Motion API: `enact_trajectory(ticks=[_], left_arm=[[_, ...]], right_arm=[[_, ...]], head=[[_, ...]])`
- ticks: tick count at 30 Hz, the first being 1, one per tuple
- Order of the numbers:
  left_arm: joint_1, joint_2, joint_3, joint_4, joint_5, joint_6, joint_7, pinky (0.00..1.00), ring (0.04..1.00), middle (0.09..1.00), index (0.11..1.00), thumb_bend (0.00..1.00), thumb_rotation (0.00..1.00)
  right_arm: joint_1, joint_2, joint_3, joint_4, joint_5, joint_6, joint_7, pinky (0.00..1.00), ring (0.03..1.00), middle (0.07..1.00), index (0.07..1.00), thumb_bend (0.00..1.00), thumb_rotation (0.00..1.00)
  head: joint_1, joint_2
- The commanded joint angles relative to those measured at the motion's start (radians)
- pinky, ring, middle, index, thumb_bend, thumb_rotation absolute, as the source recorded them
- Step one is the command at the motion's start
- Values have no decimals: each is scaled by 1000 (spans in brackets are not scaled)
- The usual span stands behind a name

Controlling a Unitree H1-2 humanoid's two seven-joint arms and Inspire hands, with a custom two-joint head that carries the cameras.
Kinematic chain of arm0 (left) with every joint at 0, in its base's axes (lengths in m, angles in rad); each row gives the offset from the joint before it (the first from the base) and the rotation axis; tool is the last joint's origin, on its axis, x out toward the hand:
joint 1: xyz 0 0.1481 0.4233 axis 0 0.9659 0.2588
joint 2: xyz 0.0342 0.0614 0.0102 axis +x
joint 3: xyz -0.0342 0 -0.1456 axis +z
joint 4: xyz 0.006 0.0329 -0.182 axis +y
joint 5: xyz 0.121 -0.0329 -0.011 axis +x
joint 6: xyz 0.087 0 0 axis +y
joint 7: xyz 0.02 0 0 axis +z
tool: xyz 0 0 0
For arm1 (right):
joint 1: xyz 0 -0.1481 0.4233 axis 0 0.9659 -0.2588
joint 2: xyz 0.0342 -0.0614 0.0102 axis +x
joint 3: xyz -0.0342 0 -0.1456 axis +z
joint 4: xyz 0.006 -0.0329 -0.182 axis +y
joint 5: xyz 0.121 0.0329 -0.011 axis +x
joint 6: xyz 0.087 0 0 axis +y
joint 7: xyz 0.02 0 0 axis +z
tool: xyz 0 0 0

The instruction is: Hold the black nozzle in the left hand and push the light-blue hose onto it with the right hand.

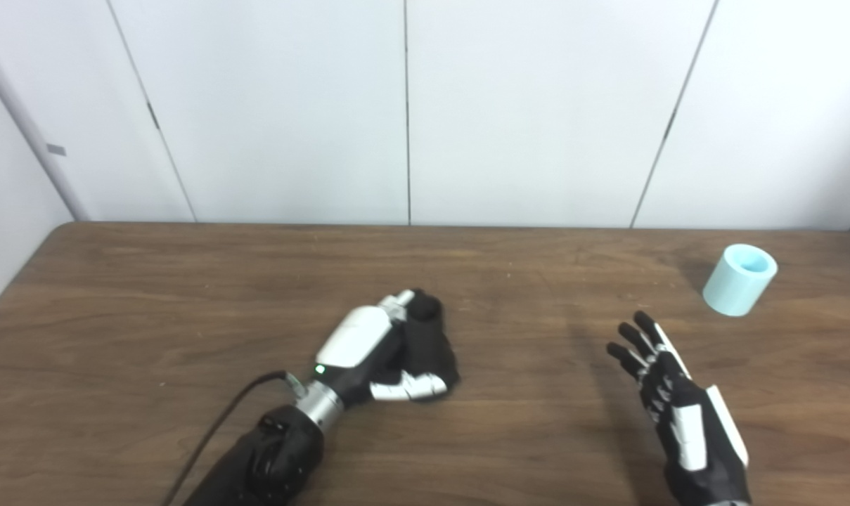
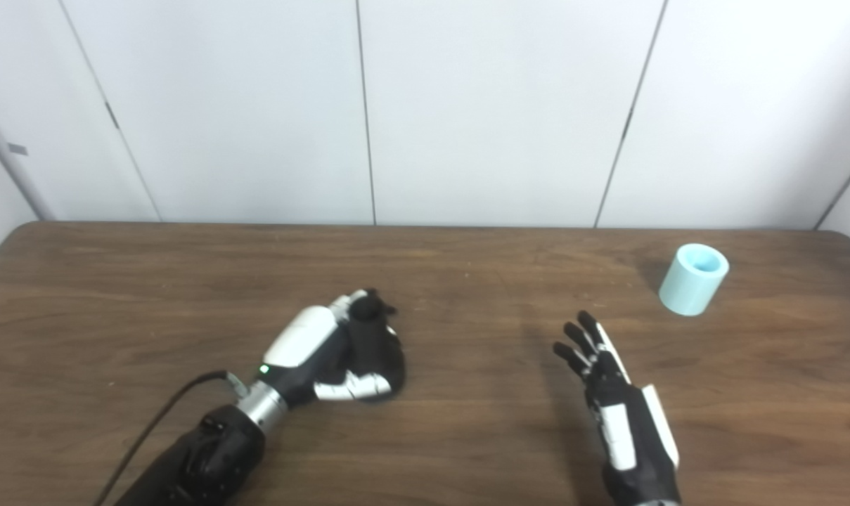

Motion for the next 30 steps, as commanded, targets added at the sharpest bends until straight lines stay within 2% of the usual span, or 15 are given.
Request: enact_trajectory(ticks=[1,4,10,17,23,26,27,29,30], left_arm=[[68,0,-51,42,42,-30,-30,999,977,843,506,452,697],[71,-14,-71,54,63,-61,-8,988,971,838,510,460,691],[77,-33,-82,80,91,-74,3,979,971,838,521,461,692],[76,-25,-92,114,119,-111,31,988,963,835,547,463,675],[66,-17,-87,147,125,-134,46,980,951,834,551,491,721],[65,-21,-89,156,130,-136,48,976,950,835,550,496,736],[65,-22,-90,157,133,-136,49,976,950,835,550,497,739],[67,-23,-90,156,134,-135,47,975,950,835,552,505,747],[67,-22,-90,153,133,-134,44,975,950,836,553,505,748]], right_arm=[[-3,47,14,-44,-16,-3,-16,949,887,937,970,696,990],[-8,55,36,-44,-38,5,-31,936,880,934,970,689,993],[-8,53,55,-43,-53,5,-44,937,883,932,974,684,999],[-16,70,58,-66,-34,33,-56,941,889,931,973,685,1000],[-57,72,26,-158,-60,143,-102,911,884,908,901,687,976],[-110,52,-3,-212,-111,227,-118,838,828,846,843,641,882],[-134,32,-18,-222,-125,251,-115,825,817,834,835,632,861],[-169,-1,-40,-232,-149,283,-104,772,784,798,805,623,754],[-194,-31,-51,-234,-169,300,-96,754,774,789,799,616,743]], head=[[-20,-2],[-36,-12],[-36,-7],[-53,-15],[-62,-16],[-58,-16],[-57,-15],[-53,-13],[-53,-13]])
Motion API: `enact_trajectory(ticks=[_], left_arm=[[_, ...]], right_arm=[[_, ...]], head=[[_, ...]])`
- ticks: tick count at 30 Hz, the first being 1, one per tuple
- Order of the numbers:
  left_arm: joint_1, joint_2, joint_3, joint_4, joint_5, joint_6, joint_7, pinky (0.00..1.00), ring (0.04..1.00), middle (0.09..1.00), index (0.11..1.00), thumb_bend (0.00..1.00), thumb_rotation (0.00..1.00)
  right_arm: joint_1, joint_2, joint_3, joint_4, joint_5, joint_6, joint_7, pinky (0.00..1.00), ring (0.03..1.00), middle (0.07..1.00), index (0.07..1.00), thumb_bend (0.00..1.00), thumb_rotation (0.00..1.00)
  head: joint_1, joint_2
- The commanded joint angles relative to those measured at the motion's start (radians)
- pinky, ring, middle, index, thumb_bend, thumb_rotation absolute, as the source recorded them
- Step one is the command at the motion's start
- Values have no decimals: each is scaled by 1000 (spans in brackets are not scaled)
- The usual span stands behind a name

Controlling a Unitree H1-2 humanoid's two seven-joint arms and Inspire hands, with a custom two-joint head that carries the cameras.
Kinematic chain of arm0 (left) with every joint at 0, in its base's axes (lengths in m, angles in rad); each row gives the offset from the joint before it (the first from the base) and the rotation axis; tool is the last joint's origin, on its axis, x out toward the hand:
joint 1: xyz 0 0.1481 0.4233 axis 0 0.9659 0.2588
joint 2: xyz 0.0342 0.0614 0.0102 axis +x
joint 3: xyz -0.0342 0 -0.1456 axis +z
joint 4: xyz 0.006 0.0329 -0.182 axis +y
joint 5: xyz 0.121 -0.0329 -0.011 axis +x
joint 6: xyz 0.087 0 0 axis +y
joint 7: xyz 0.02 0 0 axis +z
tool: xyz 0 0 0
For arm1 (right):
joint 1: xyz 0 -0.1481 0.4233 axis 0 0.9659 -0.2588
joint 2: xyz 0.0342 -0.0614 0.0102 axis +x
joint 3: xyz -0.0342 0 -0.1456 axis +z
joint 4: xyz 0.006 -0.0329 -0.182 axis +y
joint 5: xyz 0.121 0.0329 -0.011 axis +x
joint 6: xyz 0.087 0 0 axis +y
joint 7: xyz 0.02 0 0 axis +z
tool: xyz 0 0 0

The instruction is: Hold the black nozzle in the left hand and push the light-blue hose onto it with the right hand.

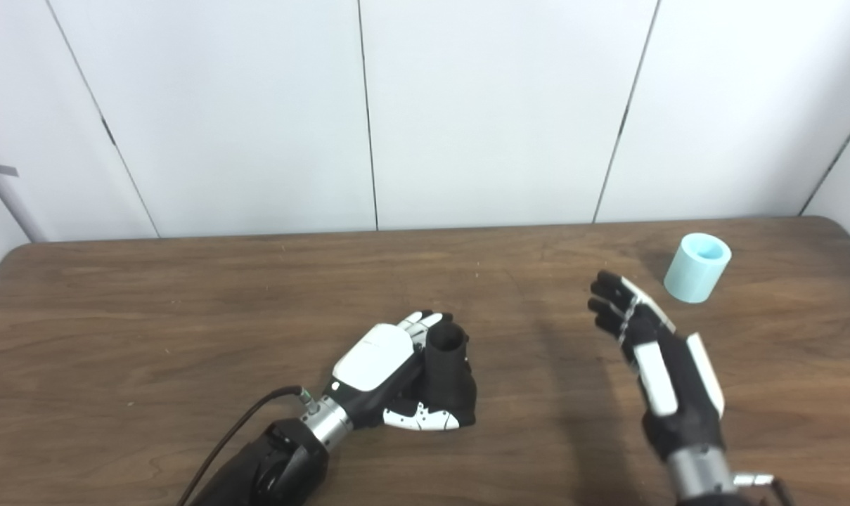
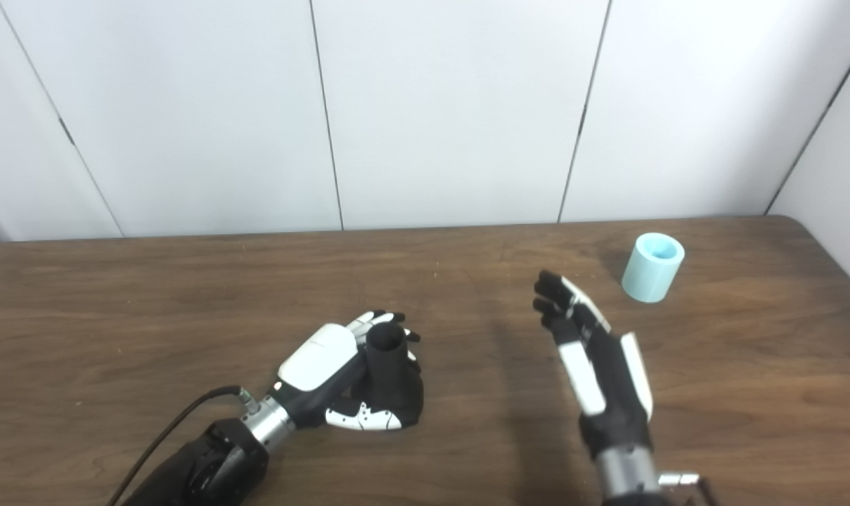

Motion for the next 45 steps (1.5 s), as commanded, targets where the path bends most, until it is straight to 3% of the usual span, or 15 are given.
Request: enact_trajectory(ticks=[1,4,8,14,17,21,24,26,30,33,38,42,45], left_arm=[[104,-2,-36,87,22,0,-6,976,950,836,555,506,749],[105,2,-32,83,18,-3,-9,976,950,836,556,510,751],[106,9,-28,84,17,-9,-5,957,946,833,532,509,749],[110,14,-25,77,15,-10,-6,949,942,830,521,502,749],[111,15,-24,69,15,-8,-10,944,943,830,525,498,748],[114,20,-22,59,12,-7,-17,951,943,831,526,499,749],[113,24,-20,61,10,-9,-19,953,943,831,527,499,749],[110,27,-19,63,6,-10,-22,953,943,831,521,499,749],[109,34,-14,62,-1,-9,-31,951,947,831,521,499,750],[111,38,-8,50,-8,-3,-45,952,947,829,521,492,741],[114,29,0,25,-20,21,-80,963,950,828,532,487,735],[116,22,7,5,-30,40,-104,967,951,828,538,492,737],[119,20,9,0,-35,46,-110,970,954,829,529,492,736]], right_arm=[[-79,-83,-31,-35,-51,27,20,736,769,784,788,616,713],[-144,-165,-53,-22,-90,70,46,752,788,782,752,659,590],[-226,-230,-93,9,-116,97,78,744,799,786,729,693,515],[-346,-316,-121,86,-265,99,161,791,802,781,705,711,441],[-402,-429,-60,156,-443,85,179,808,814,801,716,768,429],[-447,-562,12,292,-587,-73,117,735,810,800,729,789,384],[-477,-610,26,322,-613,-38,176,752,816,809,732,796,378],[-495,-629,25,351,-609,-22,209,768,817,807,731,815,396],[-518,-652,15,436,-593,-63,211,769,782,773,704,835,379],[-540,-674,41,495,-633,-71,213,750,754,750,700,848,352],[-583,-693,95,567,-682,-10,289,746,748,744,726,906,327],[-605,-674,98,597,-643,10,330,601,722,761,752,950,320],[-617,-646,76,633,-571,1,336,567,740,781,771,988,314]], head=[[9,3],[8,3],[10,2],[17,2],[22,5],[16,6],[9,6],[9,6],[13,8],[8,13],[7,15],[9,19],[10,22]])
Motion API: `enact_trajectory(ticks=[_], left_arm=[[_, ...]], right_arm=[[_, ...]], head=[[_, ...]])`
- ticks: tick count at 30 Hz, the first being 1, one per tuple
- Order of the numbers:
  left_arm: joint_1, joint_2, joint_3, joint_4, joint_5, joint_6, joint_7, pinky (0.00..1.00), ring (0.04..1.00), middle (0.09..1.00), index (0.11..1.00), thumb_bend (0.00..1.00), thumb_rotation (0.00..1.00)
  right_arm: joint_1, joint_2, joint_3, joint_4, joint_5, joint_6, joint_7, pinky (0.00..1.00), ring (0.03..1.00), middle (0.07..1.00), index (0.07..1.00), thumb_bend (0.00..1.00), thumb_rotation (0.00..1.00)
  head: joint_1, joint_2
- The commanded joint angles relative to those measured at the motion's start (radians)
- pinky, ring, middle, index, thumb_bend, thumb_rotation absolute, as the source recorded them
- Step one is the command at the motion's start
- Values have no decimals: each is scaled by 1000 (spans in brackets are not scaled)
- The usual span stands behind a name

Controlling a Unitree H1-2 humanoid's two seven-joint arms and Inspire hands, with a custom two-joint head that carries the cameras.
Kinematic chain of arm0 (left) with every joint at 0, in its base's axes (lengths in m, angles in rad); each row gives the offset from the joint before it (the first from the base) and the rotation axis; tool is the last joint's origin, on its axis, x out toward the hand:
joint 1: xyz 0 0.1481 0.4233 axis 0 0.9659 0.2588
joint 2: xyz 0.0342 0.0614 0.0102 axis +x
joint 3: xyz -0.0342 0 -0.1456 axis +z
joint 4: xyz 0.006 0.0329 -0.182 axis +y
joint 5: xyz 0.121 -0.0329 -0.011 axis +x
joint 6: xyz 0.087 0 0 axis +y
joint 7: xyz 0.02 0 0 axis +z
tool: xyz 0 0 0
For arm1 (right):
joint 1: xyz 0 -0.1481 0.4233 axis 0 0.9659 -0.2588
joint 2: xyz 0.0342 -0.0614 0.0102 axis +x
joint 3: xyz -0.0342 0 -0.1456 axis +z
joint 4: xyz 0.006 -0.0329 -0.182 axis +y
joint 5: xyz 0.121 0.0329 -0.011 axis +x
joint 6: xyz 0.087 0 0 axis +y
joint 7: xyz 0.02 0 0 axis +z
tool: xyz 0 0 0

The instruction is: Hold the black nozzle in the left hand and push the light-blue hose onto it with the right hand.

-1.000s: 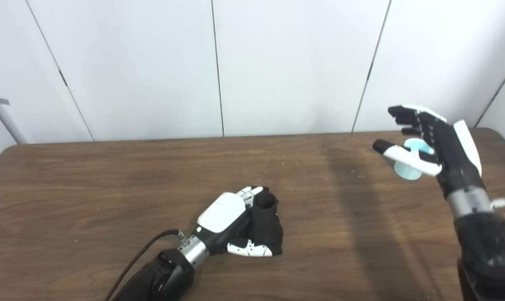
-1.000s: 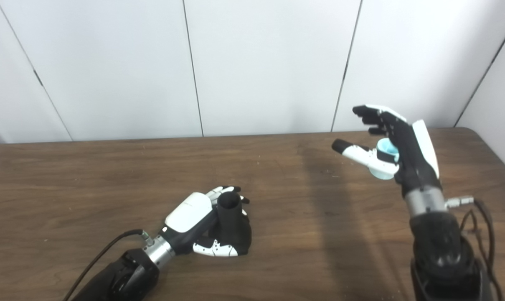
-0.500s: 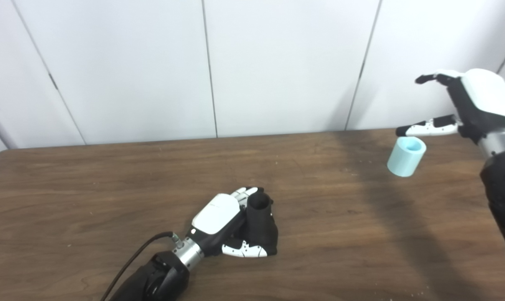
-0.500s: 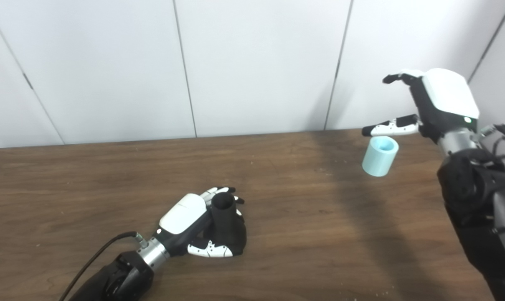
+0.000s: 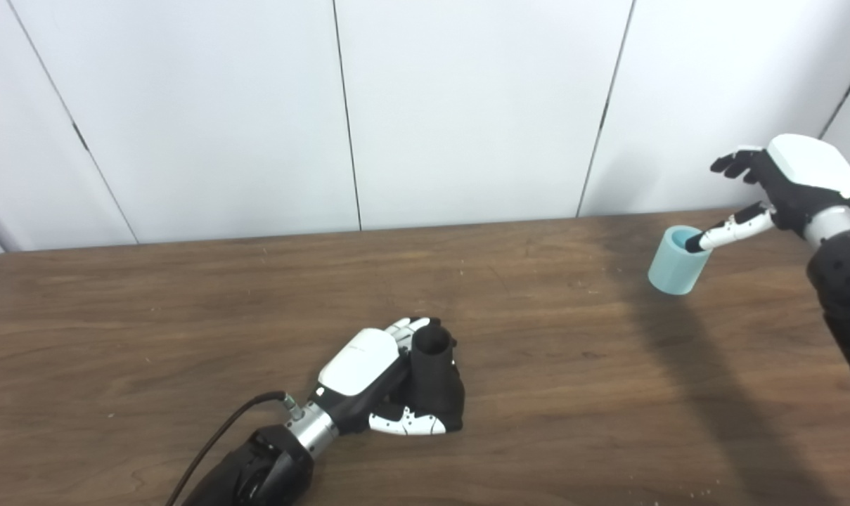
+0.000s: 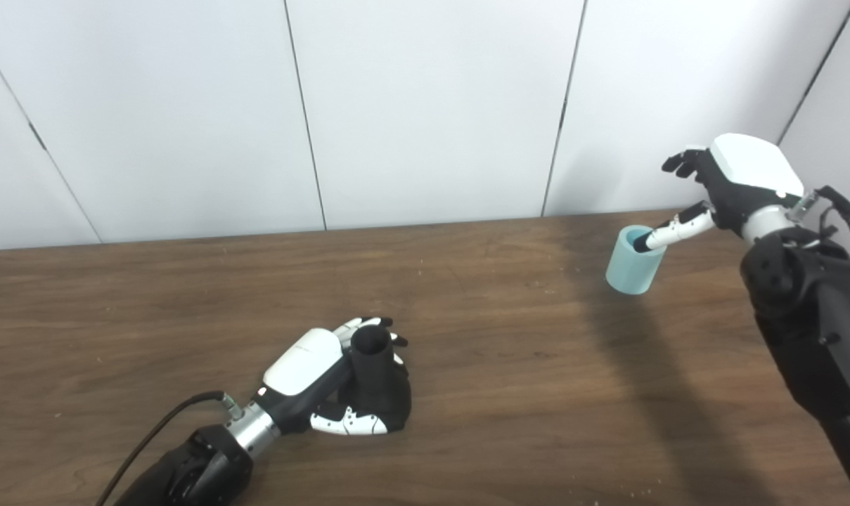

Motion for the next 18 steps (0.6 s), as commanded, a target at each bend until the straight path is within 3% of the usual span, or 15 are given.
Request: enact_trajectory(ticks=[1,9,18], left_arm=[[88,4,-27,52,11,16,-32,970,954,829,528,492,735],[89,2,-28,59,13,17,-29,953,954,829,537,504,739],[91,2,-26,56,10,17,-31,955,954,829,531,484,720]], right_arm=[[-55,-8,-26,-4,33,-6,-10,564,743,785,774,994,314],[-64,0,13,4,29,-8,-13,586,755,798,794,1000,353],[-82,6,6,28,95,-59,-20,822,928,927,814,1000,345]], head=[[-1,1],[3,4],[-2,6]])
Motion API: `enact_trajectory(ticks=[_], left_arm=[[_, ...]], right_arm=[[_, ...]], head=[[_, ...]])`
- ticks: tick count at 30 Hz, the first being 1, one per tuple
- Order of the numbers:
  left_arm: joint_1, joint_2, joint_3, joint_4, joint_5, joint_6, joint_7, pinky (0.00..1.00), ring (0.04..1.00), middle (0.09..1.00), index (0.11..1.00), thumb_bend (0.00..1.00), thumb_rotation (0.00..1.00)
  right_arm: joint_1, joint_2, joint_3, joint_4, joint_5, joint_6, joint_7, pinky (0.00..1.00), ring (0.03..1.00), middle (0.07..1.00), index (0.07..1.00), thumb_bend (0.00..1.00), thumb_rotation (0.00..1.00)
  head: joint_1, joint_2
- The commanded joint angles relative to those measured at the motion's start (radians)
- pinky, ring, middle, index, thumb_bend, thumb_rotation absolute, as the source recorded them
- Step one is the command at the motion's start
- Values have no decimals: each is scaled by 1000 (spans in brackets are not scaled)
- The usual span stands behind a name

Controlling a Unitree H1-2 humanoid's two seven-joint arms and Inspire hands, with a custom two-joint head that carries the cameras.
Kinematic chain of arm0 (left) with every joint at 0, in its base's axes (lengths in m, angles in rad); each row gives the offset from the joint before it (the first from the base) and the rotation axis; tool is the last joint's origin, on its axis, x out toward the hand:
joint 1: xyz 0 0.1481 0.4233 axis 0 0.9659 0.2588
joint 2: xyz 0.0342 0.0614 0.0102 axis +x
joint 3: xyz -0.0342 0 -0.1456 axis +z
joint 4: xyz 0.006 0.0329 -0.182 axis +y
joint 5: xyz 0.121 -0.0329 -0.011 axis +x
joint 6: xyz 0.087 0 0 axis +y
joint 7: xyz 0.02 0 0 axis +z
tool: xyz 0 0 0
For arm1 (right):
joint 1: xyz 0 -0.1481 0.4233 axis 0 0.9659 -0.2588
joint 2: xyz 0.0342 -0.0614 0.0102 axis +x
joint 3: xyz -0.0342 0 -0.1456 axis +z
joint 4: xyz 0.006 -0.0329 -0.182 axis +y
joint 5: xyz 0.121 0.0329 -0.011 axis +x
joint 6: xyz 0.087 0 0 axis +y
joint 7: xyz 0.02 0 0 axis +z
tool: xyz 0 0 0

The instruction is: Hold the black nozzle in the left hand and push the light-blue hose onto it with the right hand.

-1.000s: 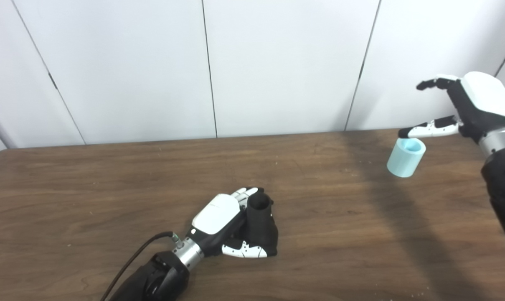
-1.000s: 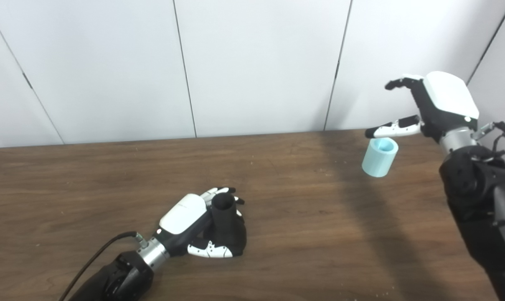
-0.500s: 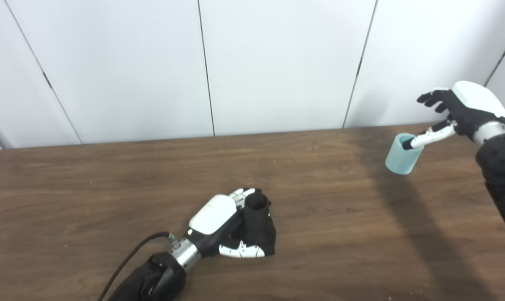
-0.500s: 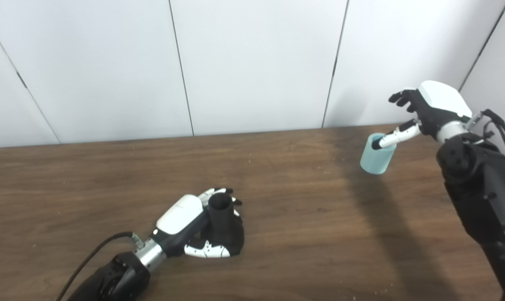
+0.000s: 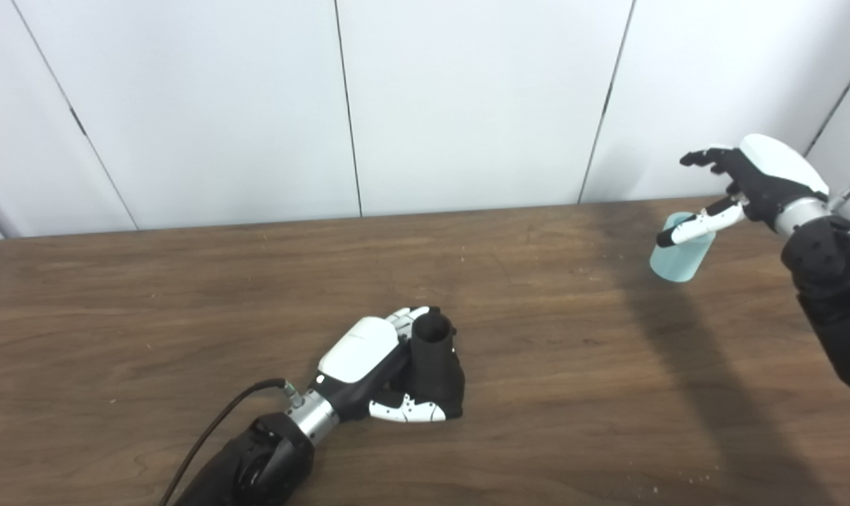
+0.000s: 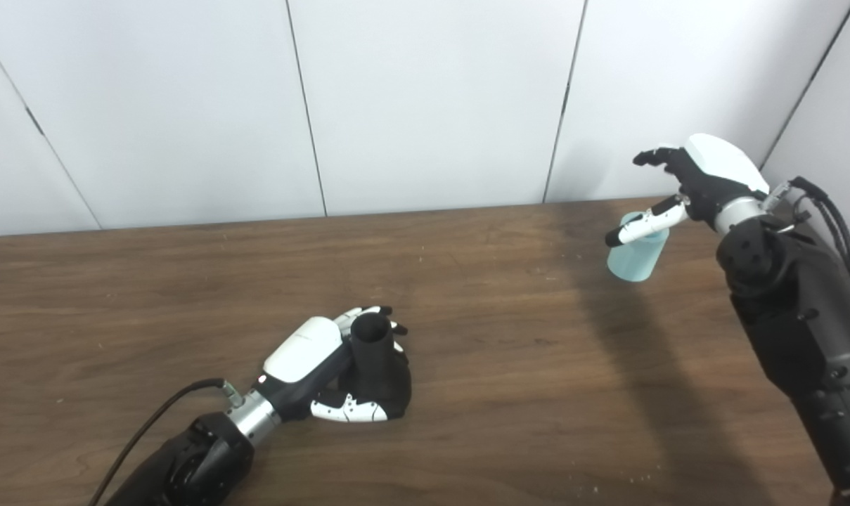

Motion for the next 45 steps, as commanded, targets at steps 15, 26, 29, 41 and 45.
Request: enact_trajectory(ticks=[15,26,29,41,45], left_arm=[[92,10,-19,38,4,18,-35,967,952,825,531,476,714],[103,9,-24,24,17,7,-29,957,950,832,547,501,738],[107,9,-28,15,23,4,-29,949,950,832,542,507,740],[100,5,-23,23,17,1,-30,931,952,838,535,501,741],[100,2,-23,22,16,5,-33,930,950,834,525,489,732]], right_arm=[[-121,-32,79,123,-82,-26,-25,1000,957,960,898,1000,337],[-140,-45,136,167,-122,-19,20,985,961,968,904,1000,324],[-143,-52,146,186,-129,-39,14,968,949,959,902,1000,346],[-141,-42,144,218,-127,-50,-1,852,905,926,889,998,316],[-145,-40,141,220,-124,-50,-3,820,903,923,889,983,282]], head=[[6,13],[10,18],[12,15],[17,14],[19,15]])
